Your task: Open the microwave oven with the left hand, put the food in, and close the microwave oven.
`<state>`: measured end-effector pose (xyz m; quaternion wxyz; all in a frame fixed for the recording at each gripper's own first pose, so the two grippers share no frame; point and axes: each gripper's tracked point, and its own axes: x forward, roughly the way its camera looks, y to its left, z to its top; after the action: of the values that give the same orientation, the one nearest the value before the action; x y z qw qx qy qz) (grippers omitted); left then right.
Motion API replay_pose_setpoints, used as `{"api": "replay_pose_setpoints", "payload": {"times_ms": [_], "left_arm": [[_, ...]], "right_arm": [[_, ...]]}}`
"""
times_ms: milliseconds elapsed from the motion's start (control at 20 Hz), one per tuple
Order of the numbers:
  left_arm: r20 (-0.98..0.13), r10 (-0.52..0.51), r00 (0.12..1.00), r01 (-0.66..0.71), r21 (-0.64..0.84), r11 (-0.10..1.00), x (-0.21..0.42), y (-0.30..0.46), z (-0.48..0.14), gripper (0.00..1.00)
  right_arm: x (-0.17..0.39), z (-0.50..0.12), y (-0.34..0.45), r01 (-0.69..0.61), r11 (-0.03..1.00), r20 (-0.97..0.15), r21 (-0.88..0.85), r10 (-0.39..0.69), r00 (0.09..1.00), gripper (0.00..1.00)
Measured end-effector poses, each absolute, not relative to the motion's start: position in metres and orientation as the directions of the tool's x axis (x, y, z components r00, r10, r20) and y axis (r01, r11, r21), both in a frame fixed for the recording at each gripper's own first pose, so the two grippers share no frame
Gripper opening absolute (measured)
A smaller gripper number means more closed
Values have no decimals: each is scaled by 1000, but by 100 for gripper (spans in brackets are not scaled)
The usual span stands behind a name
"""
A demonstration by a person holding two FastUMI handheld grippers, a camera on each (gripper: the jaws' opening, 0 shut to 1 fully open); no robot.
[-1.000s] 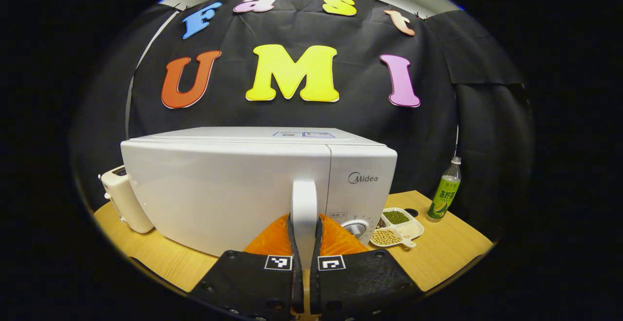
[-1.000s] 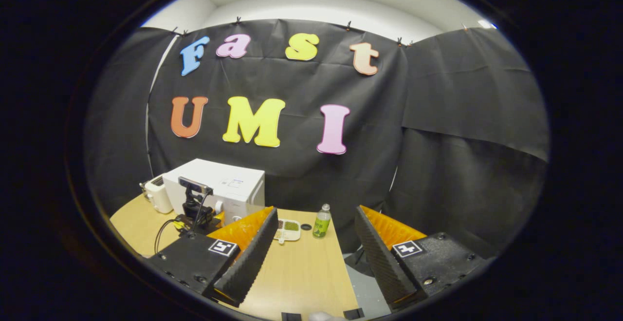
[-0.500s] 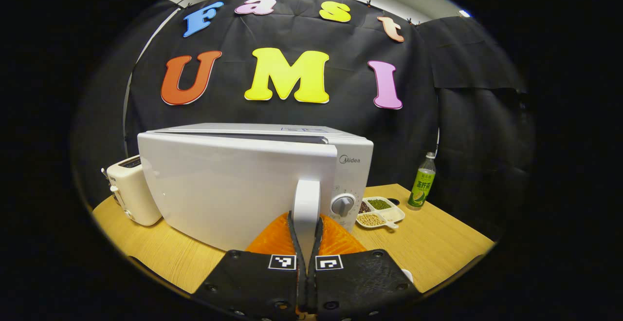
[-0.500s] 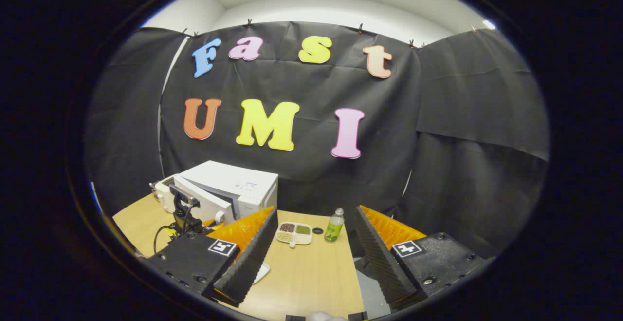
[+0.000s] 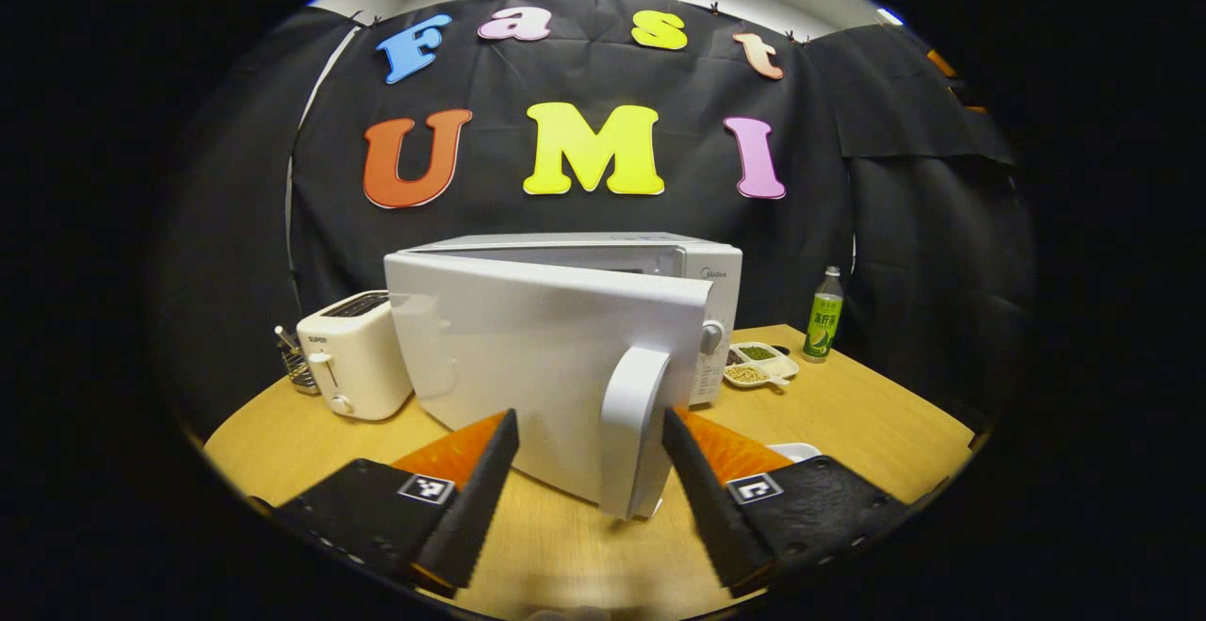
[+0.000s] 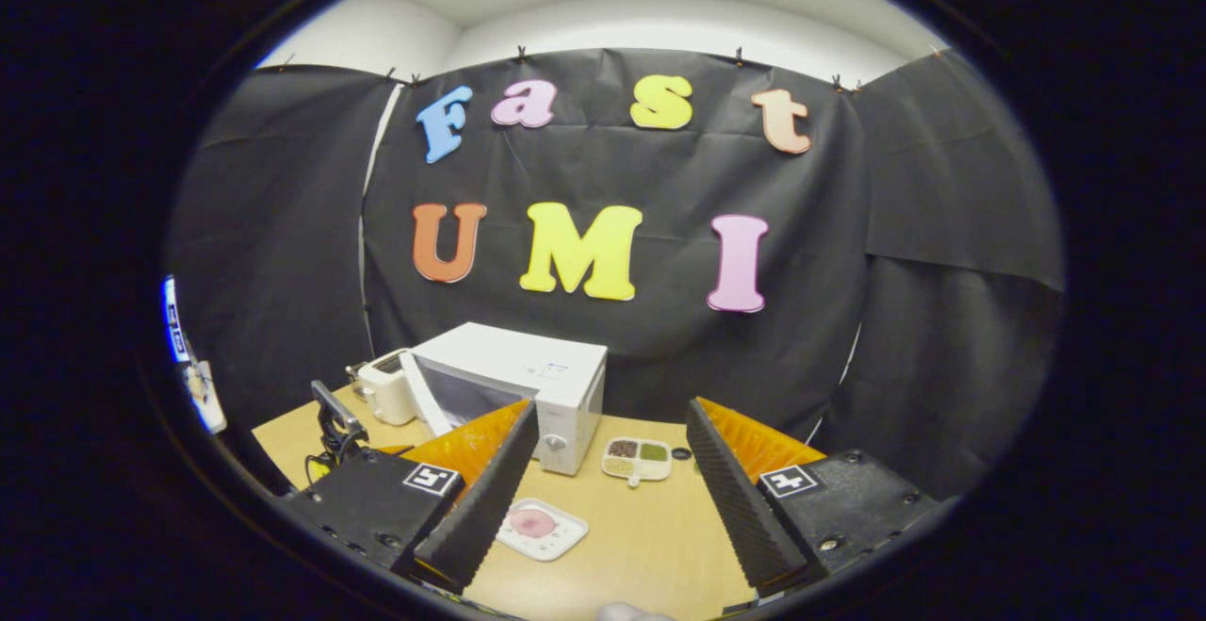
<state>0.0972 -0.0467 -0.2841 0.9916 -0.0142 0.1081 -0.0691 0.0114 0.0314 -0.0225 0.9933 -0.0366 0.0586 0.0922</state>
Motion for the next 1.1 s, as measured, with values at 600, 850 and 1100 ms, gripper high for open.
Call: {"api": "replay_pose_setpoints", "payload": {"times_ms": [600, 850, 1100], "left_arm": [[-241, -17, 970, 19, 6, 1000, 28, 58, -280, 97], [-268, 49, 962, -40, 41, 998, 11, 109, -284, 97], [-283, 122, 951, -112, 51, 992, -4, 155, -284, 97]], "right_arm": [[-14, -48, 91, -269, 963, -148, 27, 270, 952, 97], [-16, -71, 101, -261, 964, -185, 58, 267, 946, 96], [-15, -85, 111, -269, 960, -201, 78, 279, 939, 96]]}}
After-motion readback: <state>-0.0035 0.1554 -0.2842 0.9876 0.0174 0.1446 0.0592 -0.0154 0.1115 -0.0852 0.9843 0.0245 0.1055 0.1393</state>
